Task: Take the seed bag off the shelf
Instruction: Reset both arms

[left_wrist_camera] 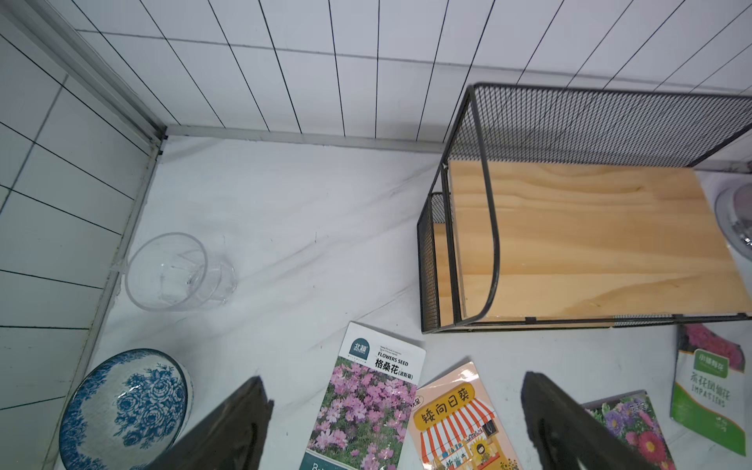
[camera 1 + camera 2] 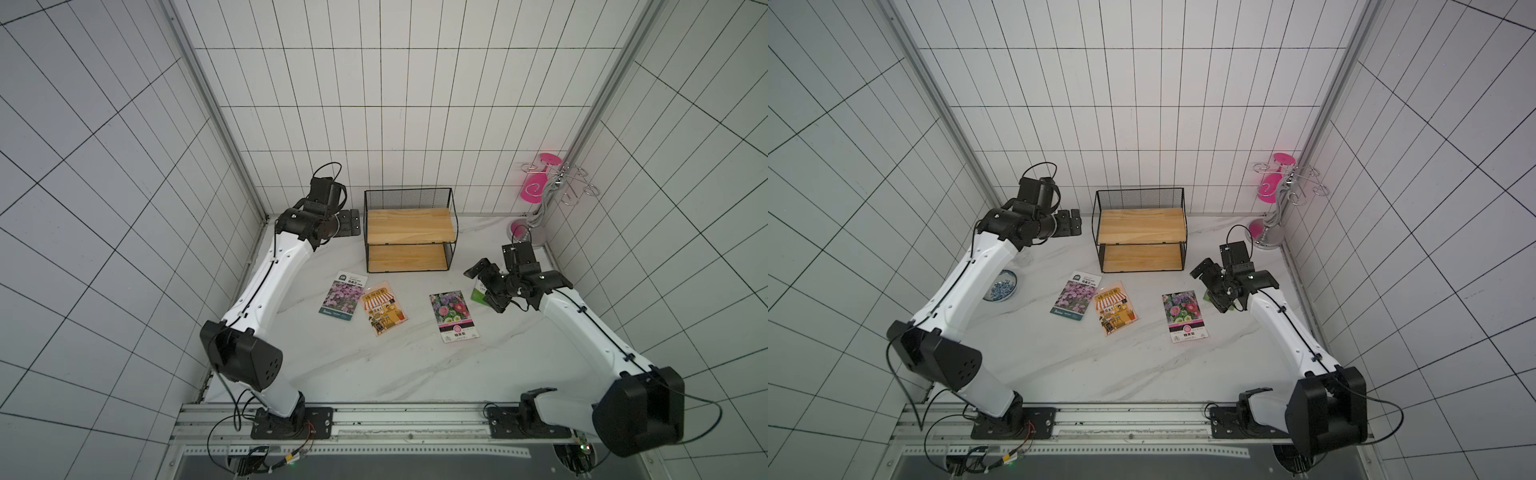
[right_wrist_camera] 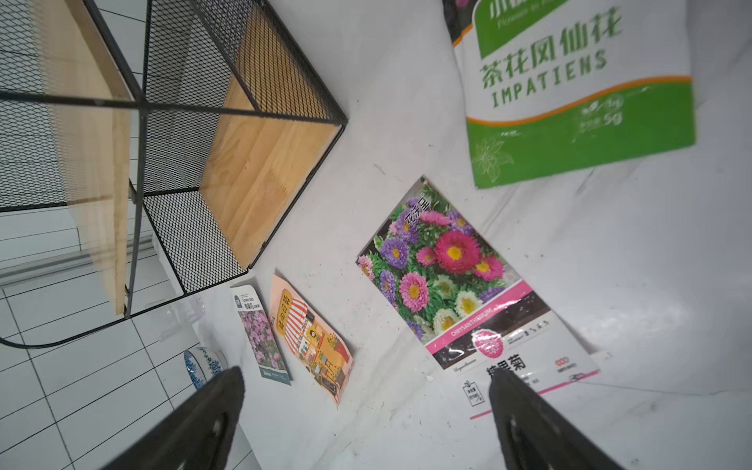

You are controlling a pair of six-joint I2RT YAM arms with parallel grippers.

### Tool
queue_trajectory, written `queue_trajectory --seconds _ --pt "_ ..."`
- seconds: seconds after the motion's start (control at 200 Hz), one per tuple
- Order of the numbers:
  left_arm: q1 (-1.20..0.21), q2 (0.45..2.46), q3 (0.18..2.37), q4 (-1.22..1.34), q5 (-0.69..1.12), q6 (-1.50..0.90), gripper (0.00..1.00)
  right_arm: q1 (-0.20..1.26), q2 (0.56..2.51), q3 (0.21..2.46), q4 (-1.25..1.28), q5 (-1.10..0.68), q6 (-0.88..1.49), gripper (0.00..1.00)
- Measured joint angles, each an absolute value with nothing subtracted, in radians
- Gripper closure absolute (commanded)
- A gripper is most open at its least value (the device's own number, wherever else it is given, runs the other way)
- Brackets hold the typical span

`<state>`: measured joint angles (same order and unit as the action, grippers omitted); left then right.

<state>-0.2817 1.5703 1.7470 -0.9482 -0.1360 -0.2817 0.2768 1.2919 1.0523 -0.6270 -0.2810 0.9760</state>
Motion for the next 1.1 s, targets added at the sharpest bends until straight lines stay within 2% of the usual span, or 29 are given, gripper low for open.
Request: queue_trajectory --seconds 0.285,0.46,0.64,0.815,0.914,1.104 --pt "0.014 1.277 1.255 -0.706 -0.023 -0.303 0.01 0.050 1.496 1.250 -0.656 -0.221 0.628 0.02" --pt "0.034 1.150 0.868 -0.489 -0.046 -0.282 0.01 -0.024 1.570 1.226 -0.529 -0.156 0.466 0.02" --pt "0.037 1.142 0.536 -0.109 -0.078 -0.225 0.01 -0.033 1.563 1.021 -0.232 -0.077 0.301 0.02" --pt "0.058 1.327 0.489 0.162 -0.041 -0.184 0.01 -0.033 1.563 0.823 0.033 -0.027 0.158 0.01" --pt "0.072 1.409 0.519 0.221 0.015 -0.167 0.01 -0.033 1.575 0.746 0.150 -0.029 0.099 0.01" --pt "0.111 1.406 0.515 0.350 0.096 -0.169 0.01 -0.033 1.573 0.656 0.368 -0.039 0.046 0.01"
